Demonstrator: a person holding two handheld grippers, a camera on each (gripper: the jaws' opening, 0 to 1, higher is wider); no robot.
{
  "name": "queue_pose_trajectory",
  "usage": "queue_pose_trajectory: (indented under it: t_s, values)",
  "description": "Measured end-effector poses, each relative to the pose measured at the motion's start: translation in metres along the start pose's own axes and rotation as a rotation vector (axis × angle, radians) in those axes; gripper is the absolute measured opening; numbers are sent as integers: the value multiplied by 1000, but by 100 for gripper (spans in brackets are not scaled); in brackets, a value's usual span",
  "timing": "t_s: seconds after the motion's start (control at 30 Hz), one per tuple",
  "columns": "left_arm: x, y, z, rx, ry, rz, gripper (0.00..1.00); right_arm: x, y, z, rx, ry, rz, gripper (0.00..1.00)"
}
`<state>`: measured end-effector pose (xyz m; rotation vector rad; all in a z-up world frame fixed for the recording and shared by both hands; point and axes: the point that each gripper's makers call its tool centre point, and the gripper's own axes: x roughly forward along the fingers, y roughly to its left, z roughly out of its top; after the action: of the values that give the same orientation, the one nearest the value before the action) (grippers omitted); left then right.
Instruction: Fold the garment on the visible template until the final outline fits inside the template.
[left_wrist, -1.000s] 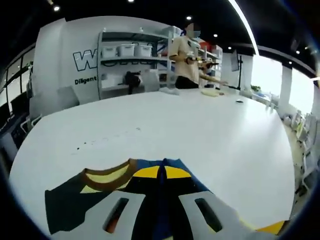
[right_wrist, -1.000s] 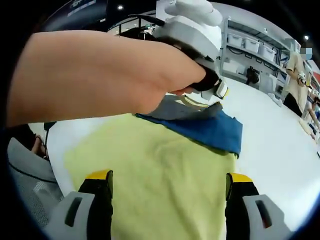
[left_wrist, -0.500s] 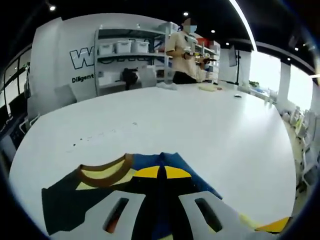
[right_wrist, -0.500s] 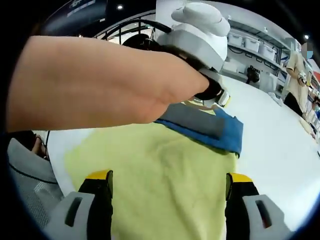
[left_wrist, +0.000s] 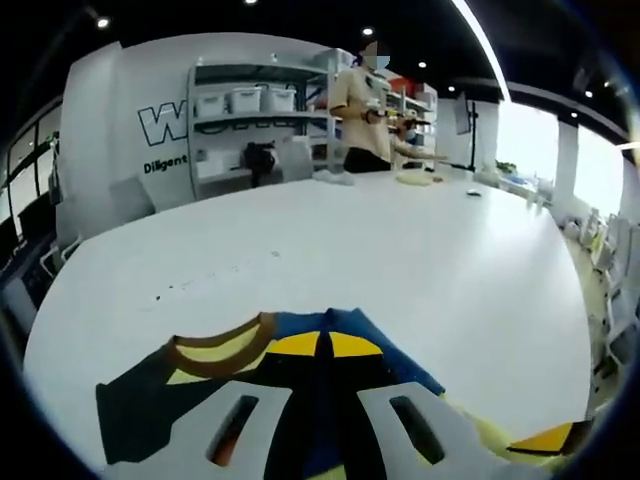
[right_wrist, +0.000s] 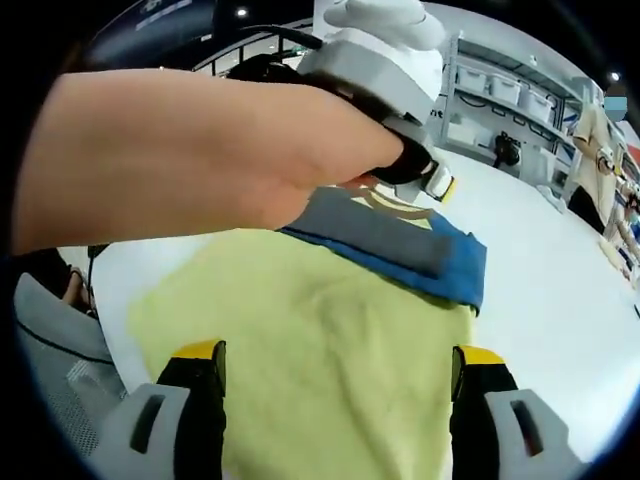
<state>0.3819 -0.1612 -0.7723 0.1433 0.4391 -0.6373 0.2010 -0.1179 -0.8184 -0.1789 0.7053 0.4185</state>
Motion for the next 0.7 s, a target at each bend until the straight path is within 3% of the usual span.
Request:
queue_pose_trajectory:
  t_s: [0.7]
  values:
    - [-45,40,-10,24,-16,47,0,1,3,0,-17,3,1,94]
